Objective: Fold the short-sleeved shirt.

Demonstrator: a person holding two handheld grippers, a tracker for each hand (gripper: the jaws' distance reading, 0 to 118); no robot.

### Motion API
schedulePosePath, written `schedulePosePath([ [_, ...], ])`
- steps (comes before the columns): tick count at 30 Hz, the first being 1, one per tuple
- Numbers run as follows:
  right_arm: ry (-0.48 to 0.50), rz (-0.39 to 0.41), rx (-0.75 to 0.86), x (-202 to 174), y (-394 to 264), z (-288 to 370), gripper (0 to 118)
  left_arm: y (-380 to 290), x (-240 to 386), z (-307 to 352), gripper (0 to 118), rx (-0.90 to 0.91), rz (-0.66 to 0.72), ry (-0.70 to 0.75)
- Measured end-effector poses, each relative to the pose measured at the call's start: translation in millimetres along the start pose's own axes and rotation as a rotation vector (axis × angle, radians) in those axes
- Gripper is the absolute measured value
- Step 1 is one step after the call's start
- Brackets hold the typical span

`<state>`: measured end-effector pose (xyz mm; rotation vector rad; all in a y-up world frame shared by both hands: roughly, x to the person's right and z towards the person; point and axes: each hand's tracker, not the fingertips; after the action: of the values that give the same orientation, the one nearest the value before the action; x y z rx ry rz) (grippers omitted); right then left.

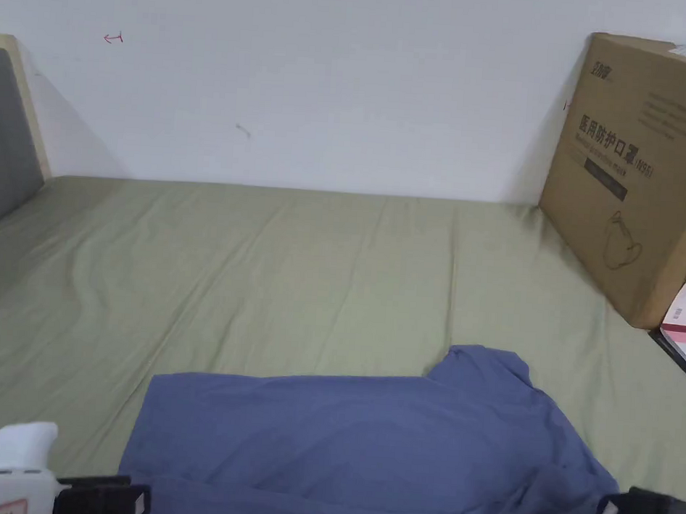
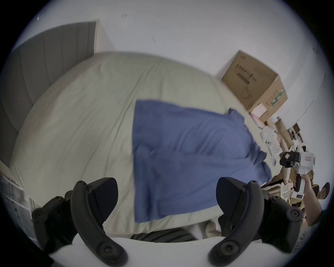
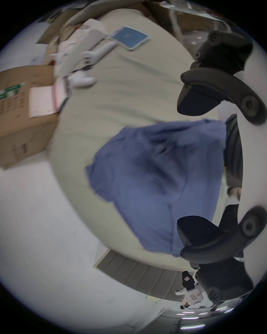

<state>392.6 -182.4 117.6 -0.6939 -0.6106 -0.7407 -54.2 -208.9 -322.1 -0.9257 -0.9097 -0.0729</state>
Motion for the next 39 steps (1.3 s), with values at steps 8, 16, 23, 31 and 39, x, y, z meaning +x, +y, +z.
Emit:
schedulePosePath([
  [8,0.123,0.217,0.364,-107,38,30,0,69,70,27,0,0.269,-0.110,-0.104],
  [16,0.110,0.276,0.363,-133,86,-16,0,155,55,-50,0,0.088,-0.131,0.075],
  [23,0.123,0.220,0.246,-116,105,-70,0,184,-12,-165,106,-0.192,-0.033,0.104],
  [31,0.091,0.122,0.132,-78,102,-122,0,174,-48,-261,108,-0.290,-0.064,0.245],
  [39,0.041,0.125,0.113,-57,122,-142,0,148,-30,-227,3,-0.175,-0.192,0.148],
])
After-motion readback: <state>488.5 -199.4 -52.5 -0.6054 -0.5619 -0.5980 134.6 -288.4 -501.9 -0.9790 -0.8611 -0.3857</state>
